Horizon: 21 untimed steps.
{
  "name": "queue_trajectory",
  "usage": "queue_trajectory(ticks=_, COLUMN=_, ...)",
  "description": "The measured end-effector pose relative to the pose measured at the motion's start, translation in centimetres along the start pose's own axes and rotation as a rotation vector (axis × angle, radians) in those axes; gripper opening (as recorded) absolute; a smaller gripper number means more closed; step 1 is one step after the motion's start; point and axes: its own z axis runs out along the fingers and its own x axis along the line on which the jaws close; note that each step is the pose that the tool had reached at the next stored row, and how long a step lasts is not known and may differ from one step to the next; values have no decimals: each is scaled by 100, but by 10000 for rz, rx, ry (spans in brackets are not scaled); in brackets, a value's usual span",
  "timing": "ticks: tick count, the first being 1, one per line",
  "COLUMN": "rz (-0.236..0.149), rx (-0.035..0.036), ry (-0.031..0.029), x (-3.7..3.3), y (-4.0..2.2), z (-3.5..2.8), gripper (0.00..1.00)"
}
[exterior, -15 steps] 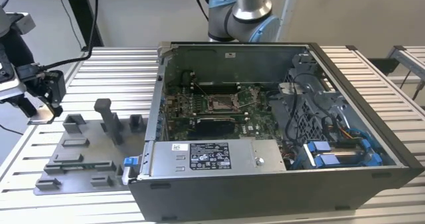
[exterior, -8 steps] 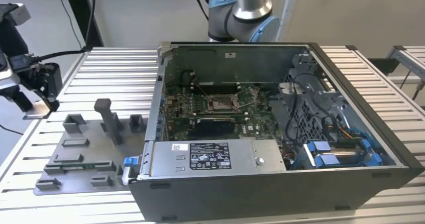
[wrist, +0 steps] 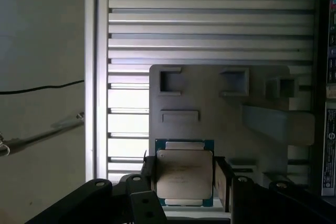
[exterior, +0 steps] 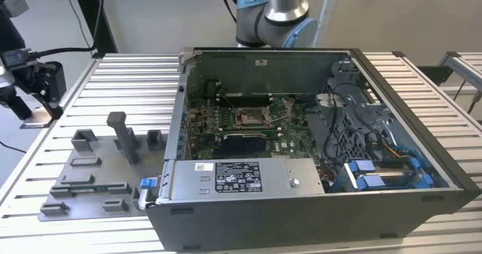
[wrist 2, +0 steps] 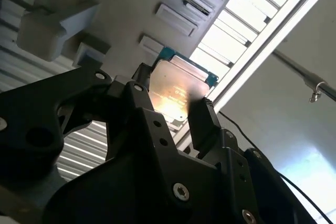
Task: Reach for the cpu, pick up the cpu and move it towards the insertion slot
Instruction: 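Pick up the cpu and move it towards the insertion slot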
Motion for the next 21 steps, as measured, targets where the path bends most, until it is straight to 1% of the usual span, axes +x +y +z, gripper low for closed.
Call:
queue_trajectory(ticks=6, rz=0, rx=-1, ry=-1, x=0, y=4, z=-112, gripper=0)
queue_trajectory(ticks=10, rz=0, rx=0, ry=0, x=1, y=10, z=-254, gripper=0)
queue_trajectory(ticks=17, rz=0, rx=0, ry=1, x=1, y=18, z=-465, gripper=0)
queue_trajectory(ticks=19, rz=0, rx=0, ry=0, x=1, y=20, z=-520, gripper=0)
queue_trajectory(ticks=21, rz=0, rx=0, ry=0, x=2, y=22, z=-561, gripper=0)
